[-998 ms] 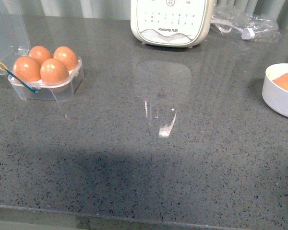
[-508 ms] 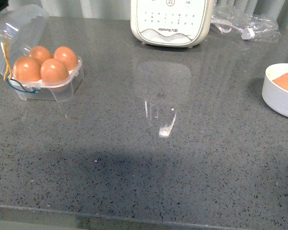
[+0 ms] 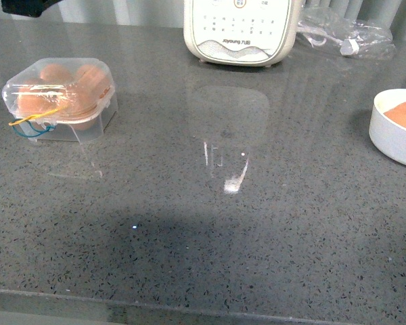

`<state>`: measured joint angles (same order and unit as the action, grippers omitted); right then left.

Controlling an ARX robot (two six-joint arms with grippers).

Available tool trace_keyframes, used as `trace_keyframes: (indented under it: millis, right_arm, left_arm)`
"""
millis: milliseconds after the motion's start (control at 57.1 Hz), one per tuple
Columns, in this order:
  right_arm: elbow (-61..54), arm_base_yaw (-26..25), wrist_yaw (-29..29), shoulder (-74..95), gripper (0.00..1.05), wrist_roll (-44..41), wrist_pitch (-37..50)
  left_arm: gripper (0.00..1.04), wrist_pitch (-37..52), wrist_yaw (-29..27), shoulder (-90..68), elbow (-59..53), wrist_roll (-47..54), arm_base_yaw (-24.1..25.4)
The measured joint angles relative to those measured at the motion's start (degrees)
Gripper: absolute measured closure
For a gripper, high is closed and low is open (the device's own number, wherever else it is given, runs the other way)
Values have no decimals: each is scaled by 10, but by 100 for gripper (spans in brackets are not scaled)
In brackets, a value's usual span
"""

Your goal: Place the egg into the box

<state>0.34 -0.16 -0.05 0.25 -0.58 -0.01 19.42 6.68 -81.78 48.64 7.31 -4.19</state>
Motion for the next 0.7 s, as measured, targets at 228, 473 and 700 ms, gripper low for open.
trace_keyframes:
  millis: [228, 473, 700]
  right_arm:
    - [0, 0, 0, 0, 7, 0, 0]
    - [0, 0, 0, 0, 7, 0, 0]
    - [0, 0, 0, 0, 7, 0, 0]
  left_arm:
    - [7, -28, 17, 79, -13, 3, 32]
    - [7, -125, 106, 197, -30, -38, 108]
    - [7, -208, 185, 271, -52, -60, 180]
